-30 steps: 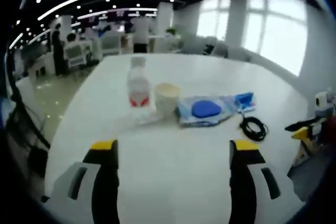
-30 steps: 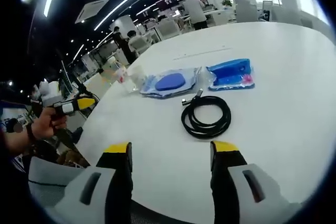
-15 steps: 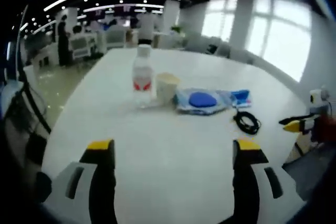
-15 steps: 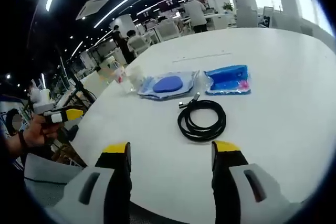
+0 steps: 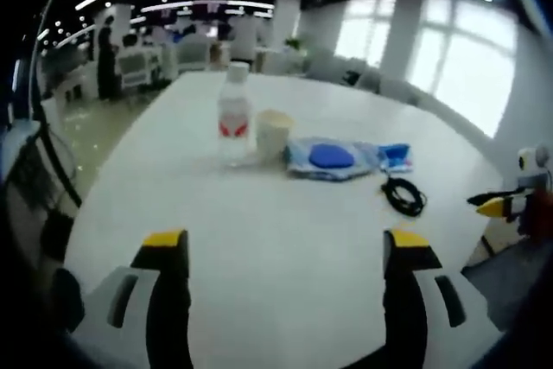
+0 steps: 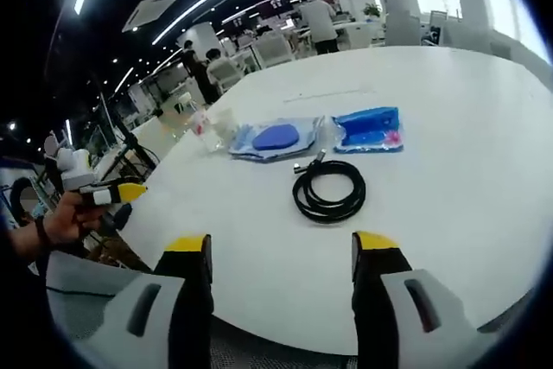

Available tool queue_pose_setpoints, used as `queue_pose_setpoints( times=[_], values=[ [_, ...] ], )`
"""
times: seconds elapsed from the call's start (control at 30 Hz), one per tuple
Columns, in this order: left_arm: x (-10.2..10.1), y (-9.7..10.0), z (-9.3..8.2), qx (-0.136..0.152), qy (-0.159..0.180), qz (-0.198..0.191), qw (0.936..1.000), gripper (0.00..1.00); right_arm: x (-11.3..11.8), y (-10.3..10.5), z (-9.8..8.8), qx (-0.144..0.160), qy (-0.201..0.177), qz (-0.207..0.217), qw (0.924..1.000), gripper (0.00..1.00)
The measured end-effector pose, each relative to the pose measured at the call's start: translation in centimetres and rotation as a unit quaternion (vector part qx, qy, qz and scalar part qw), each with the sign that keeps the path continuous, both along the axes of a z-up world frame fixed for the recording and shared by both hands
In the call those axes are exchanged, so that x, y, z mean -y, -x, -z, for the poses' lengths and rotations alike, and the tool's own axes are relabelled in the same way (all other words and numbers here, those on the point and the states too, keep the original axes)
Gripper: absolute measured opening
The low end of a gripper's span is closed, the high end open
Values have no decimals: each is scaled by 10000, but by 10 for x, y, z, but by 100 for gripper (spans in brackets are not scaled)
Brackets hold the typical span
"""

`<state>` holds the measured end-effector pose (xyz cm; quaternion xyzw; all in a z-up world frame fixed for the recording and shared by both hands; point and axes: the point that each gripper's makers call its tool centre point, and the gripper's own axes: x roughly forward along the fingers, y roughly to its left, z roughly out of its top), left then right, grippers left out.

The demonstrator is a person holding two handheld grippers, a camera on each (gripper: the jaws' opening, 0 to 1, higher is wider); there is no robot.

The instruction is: Arrange the tabletop items into an orderly group along one side of the table until the central work area is clear of visible clutter.

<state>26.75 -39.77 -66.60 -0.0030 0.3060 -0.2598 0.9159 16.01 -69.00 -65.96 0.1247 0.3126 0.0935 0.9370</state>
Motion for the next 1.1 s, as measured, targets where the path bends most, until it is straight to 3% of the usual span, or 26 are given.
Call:
queue_pose_setpoints(
  times=[0.13,0.2,0.4,0.67,1.1],
  values=[
    [1,5,5,-10,0,44,10000,90,-14,6,8,-184,-195,-207,9994,67],
    [-5,12,19,-227,-364,153,9990,90,-20,5,5,-92,-143,-304,9994,68],
    [0,8,12,-31,-314,152,9994,90,-22,7,7,-135,-69,-397,9991,70],
    [-8,4,5,91,-295,-18,9995,89,-21,6,6,-159,-250,-292,9991,70],
    [-9,5,7,86,-334,-43,9994,88,-21,10,11,-258,-290,-298,9988,69]
  ],
)
